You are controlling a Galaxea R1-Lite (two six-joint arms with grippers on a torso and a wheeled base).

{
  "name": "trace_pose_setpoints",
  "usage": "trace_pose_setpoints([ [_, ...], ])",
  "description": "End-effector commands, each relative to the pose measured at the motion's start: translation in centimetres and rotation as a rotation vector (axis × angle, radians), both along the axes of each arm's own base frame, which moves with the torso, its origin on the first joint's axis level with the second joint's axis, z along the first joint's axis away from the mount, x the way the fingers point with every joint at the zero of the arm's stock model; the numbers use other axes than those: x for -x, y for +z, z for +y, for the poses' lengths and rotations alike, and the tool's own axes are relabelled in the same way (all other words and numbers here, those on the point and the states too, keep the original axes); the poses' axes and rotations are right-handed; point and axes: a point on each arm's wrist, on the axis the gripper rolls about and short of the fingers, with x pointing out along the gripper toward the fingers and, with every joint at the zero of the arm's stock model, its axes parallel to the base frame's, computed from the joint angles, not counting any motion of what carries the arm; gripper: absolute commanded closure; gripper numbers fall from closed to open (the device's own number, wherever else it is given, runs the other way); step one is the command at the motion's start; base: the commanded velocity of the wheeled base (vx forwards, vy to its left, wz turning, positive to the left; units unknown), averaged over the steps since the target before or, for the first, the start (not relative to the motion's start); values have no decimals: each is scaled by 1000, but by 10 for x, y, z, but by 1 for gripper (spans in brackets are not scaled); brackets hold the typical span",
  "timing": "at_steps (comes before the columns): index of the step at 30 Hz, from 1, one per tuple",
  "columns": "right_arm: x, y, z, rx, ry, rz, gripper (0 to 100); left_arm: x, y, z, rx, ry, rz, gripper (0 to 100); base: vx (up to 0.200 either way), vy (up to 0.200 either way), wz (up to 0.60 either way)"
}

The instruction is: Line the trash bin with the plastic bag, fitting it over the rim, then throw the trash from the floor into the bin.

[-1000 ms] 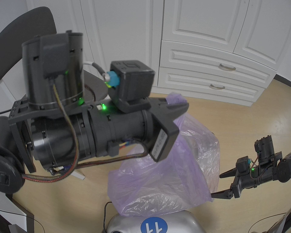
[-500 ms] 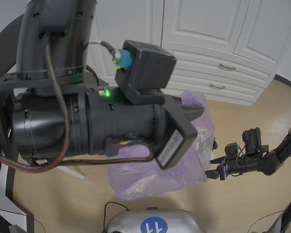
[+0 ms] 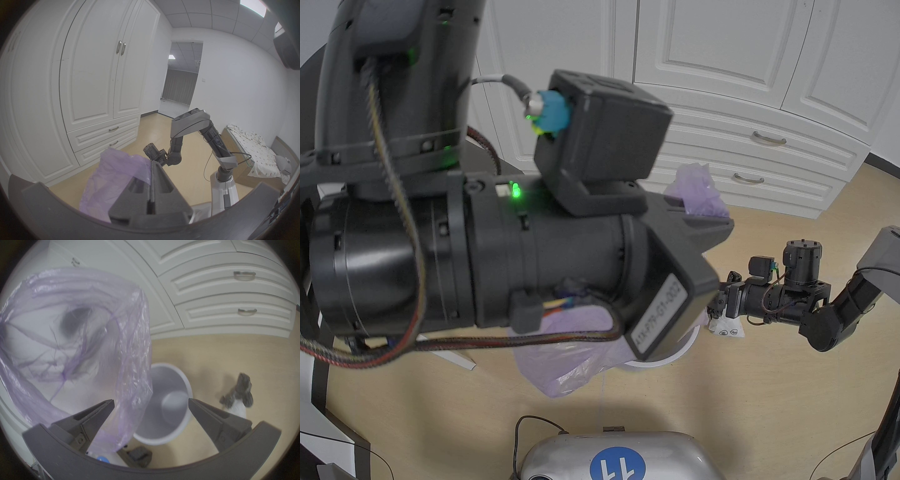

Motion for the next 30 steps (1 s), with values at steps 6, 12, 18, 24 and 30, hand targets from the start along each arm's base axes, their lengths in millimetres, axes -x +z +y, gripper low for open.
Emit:
trace_pose_setpoints([
  [6,-6,-14,16,-147,120,27,0,4,-4,2,-10,-8,4,100,0,0,0],
  [12,0,-9,11,-195,220,-4,0,4,-5,3,-14,-10,3,100,0,0,0],
  [18,1,-11,10,-246,232,-3,0,7,-5,1,-14,-21,2,100,0,0,0],
  [24,7,-29,11,-218,262,42,0,7,-5,1,-12,-21,-1,100,0,0,0],
  [30,9,-39,19,-209,292,62,0,7,-4,1,-9,-23,-5,100,0,0,0],
])
